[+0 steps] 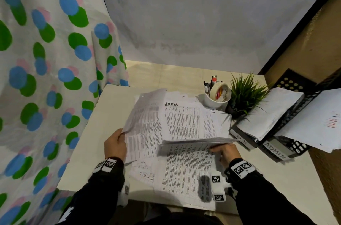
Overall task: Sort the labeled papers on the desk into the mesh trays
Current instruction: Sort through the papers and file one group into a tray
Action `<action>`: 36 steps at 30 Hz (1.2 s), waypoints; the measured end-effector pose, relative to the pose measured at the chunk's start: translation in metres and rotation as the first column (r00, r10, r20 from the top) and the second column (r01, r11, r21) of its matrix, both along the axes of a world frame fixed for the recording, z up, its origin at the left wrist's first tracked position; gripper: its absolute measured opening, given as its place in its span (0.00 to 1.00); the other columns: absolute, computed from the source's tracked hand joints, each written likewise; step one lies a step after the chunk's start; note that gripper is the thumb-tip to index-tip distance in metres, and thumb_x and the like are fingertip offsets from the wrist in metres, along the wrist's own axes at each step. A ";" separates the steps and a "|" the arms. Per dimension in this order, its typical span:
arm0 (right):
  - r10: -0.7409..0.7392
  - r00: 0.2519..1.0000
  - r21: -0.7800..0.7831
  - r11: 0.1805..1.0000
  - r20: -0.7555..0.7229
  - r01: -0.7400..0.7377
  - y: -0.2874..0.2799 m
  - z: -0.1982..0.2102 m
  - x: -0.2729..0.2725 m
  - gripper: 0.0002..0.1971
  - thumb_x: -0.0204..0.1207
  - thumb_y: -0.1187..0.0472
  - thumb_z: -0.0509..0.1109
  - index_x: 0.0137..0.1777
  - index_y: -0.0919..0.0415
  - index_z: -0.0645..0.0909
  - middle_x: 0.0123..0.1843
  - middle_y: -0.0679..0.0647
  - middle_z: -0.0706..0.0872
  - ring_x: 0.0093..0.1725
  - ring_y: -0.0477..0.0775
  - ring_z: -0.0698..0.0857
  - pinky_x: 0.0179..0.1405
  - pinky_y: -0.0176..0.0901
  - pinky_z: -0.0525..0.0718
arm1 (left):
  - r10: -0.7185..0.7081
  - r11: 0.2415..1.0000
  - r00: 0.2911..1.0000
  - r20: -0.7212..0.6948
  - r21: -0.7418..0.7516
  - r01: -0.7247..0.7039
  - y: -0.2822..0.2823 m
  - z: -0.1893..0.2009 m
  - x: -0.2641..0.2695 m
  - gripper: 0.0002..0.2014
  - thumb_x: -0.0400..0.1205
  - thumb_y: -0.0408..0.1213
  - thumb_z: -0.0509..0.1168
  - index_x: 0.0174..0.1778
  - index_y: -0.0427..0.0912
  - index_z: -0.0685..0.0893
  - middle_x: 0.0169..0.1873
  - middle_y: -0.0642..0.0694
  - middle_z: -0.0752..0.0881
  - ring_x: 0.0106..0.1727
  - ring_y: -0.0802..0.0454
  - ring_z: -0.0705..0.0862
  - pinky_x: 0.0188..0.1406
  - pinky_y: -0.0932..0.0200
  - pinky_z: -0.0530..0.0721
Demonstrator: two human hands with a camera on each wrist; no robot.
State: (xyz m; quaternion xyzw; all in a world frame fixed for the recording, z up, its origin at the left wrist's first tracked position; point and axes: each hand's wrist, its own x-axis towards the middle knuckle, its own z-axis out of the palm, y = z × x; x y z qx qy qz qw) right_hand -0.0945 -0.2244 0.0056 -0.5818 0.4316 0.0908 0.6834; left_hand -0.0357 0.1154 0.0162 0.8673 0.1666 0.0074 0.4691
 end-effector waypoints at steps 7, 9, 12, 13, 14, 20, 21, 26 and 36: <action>-0.050 0.994 0.020 0.999 0.095 0.048 0.012 0.010 0.015 0.13 0.56 0.83 0.72 0.39 0.71 0.87 0.26 0.55 0.89 0.40 0.64 0.85 0.45 0.50 0.82 | -0.306 0.900 0.948 -0.084 -0.349 0.260 -0.057 0.021 -0.023 0.14 0.83 0.26 0.58 0.44 0.45 0.87 0.47 0.43 0.88 0.52 0.47 0.84 0.50 0.65 0.78; -0.109 0.989 0.022 0.994 0.104 0.107 0.009 0.007 0.016 0.17 0.47 0.76 0.77 0.40 0.71 0.87 0.32 0.58 0.90 0.45 0.68 0.86 0.52 0.57 0.83 | -0.374 0.857 0.918 -0.136 -0.428 0.286 -0.066 0.019 -0.027 0.20 0.80 0.21 0.57 0.41 0.50 0.88 0.48 0.41 0.90 0.56 0.40 0.85 0.60 0.51 0.80; -0.117 0.981 0.026 0.993 0.152 0.114 0.008 0.026 0.015 0.21 0.52 0.78 0.77 0.48 0.73 0.83 0.47 0.68 0.89 0.51 0.71 0.86 0.56 0.59 0.84 | -0.428 0.772 0.880 -0.208 -0.590 0.236 -0.076 0.024 -0.031 0.26 0.63 0.17 0.55 0.44 0.46 0.89 0.49 0.35 0.90 0.51 0.36 0.86 0.46 0.46 0.85; -0.127 0.976 0.026 0.992 0.179 0.124 0.007 0.034 0.016 0.22 0.58 0.82 0.73 0.54 0.73 0.80 0.52 0.71 0.87 0.52 0.72 0.85 0.56 0.61 0.84 | -0.439 0.743 0.873 -0.212 -0.631 0.221 -0.079 0.027 -0.031 0.28 0.59 0.19 0.54 0.47 0.45 0.88 0.51 0.33 0.89 0.48 0.37 0.85 0.38 0.51 0.83; -0.151 0.966 0.030 0.988 0.211 0.148 0.005 0.039 0.019 0.25 0.60 0.84 0.71 0.59 0.71 0.77 0.54 0.72 0.85 0.53 0.72 0.84 0.56 0.63 0.84 | -0.452 0.715 0.869 -0.201 -0.664 0.219 -0.084 0.032 -0.031 0.30 0.58 0.21 0.55 0.52 0.45 0.87 0.52 0.34 0.88 0.48 0.38 0.85 0.34 0.53 0.81; -0.024 0.867 -0.151 0.982 0.498 0.114 0.001 0.097 0.029 0.14 0.64 0.77 0.74 0.41 0.56 0.85 0.38 0.50 0.92 0.49 0.57 0.89 0.55 0.49 0.86 | -0.204 0.790 0.978 0.048 -0.582 0.194 -0.129 0.087 -0.024 0.09 0.77 0.32 0.69 0.51 0.46 0.85 0.45 0.44 0.90 0.50 0.43 0.89 0.49 0.48 0.88; -0.008 0.838 -0.163 0.980 0.546 0.115 0.002 0.109 0.027 0.13 0.66 0.76 0.73 0.39 0.56 0.85 0.33 0.46 0.92 0.42 0.50 0.89 0.48 0.42 0.87 | -0.162 0.795 0.980 0.115 -0.573 0.199 -0.134 0.094 -0.023 0.08 0.77 0.33 0.70 0.48 0.51 0.85 0.45 0.47 0.90 0.49 0.48 0.89 0.48 0.53 0.88; -0.018 0.820 -0.181 0.972 0.573 0.148 0.008 0.114 0.005 0.11 0.71 0.76 0.70 0.41 0.58 0.82 0.34 0.47 0.90 0.38 0.43 0.88 0.43 0.37 0.87 | -0.261 0.839 0.946 0.191 -0.440 0.321 -0.138 0.085 -0.027 0.11 0.77 0.41 0.71 0.48 0.63 0.81 0.41 0.63 0.86 0.42 0.74 0.86 0.40 0.74 0.83; 0.038 0.930 -0.285 0.956 0.365 0.073 0.002 0.083 -0.019 0.16 0.73 0.79 0.65 0.48 0.56 0.83 0.50 0.51 0.87 0.54 0.52 0.84 0.58 0.45 0.84 | -0.212 0.911 0.977 -0.020 -0.365 0.190 -0.144 0.060 -0.031 0.08 0.77 0.40 0.70 0.41 0.38 0.86 0.34 0.42 0.89 0.39 0.44 0.88 0.34 0.58 0.85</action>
